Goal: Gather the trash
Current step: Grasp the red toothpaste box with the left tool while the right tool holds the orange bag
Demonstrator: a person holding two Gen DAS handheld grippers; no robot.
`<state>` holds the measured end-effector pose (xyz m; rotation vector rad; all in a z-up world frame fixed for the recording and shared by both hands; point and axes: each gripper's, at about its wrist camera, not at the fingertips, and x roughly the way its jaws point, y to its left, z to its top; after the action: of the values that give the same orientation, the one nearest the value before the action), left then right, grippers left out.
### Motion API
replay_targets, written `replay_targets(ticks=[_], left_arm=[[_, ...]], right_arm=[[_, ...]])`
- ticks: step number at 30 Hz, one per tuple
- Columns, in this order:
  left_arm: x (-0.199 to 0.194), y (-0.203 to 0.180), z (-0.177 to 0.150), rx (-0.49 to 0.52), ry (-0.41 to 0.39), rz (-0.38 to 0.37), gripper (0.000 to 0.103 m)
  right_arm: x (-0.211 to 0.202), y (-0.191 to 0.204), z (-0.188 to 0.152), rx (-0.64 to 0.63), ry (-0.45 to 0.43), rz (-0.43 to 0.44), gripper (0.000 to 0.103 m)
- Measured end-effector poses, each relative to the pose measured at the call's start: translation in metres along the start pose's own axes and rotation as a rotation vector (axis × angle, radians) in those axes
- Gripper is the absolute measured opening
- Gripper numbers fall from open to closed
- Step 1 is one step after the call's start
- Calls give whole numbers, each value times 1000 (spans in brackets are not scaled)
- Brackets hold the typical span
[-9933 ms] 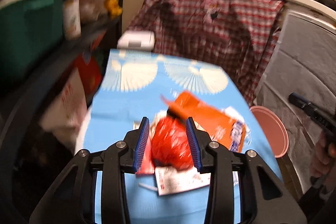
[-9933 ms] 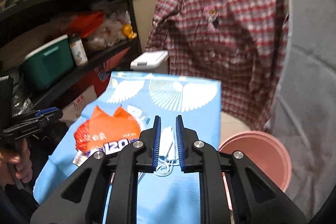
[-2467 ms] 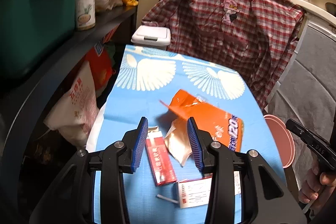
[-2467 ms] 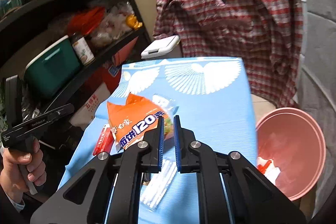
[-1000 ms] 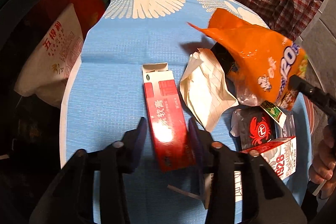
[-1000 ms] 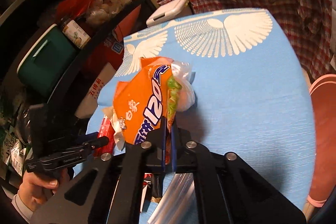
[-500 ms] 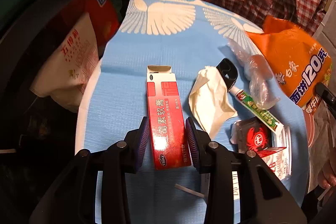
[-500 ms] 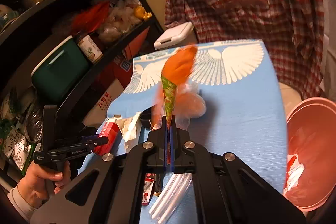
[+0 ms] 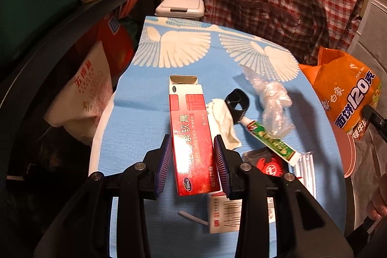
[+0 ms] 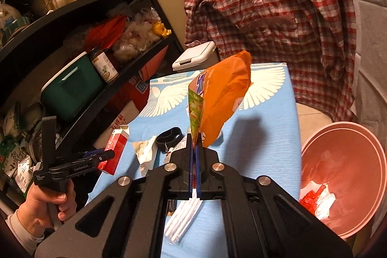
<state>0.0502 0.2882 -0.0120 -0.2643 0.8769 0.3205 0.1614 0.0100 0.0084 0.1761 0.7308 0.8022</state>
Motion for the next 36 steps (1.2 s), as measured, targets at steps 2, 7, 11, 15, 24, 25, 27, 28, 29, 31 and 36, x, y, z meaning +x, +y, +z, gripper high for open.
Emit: replay_targets(ticks=[2,7,11,15,24,25,27,28,29,31,36], left_arm=[[-5,-5,0,6,-14,-4,35],[-14,-15,0,13,-46,-16,35],[-16,-23,0,22,-60,-23,35],[-18,-31,1,34,-70,-29,35],[-19,-51,2,55,-84,-48,35],[-19,-53,2,59,-86,-50,35],[-19,-56,3,65,-89,-54,35],[-19,-59,3,68,-90,-55,35],[-19,-61,3,70,-91,-56,36],[-19,-65,4,77,-92,-60,35],[-19,-76,4,93,-100,-67,35]], right_arm=[[-6,-2,0,-5,-7,-11,2],[-16,-7,-1,-13,-18,-38,2],[-24,-15,-1,-16,-26,-54,2],[-33,-18,-1,-18,-33,-73,2],[-48,-29,-3,-8,-41,-111,2],[-49,-31,-3,-7,-41,-115,2],[-52,-34,-3,-5,-42,-122,2],[-54,-35,-3,-3,-42,-126,2],[-55,-37,-3,-2,-43,-128,2],[-58,-40,-3,-1,-45,-135,2],[-63,-46,0,1,-47,-150,2]])
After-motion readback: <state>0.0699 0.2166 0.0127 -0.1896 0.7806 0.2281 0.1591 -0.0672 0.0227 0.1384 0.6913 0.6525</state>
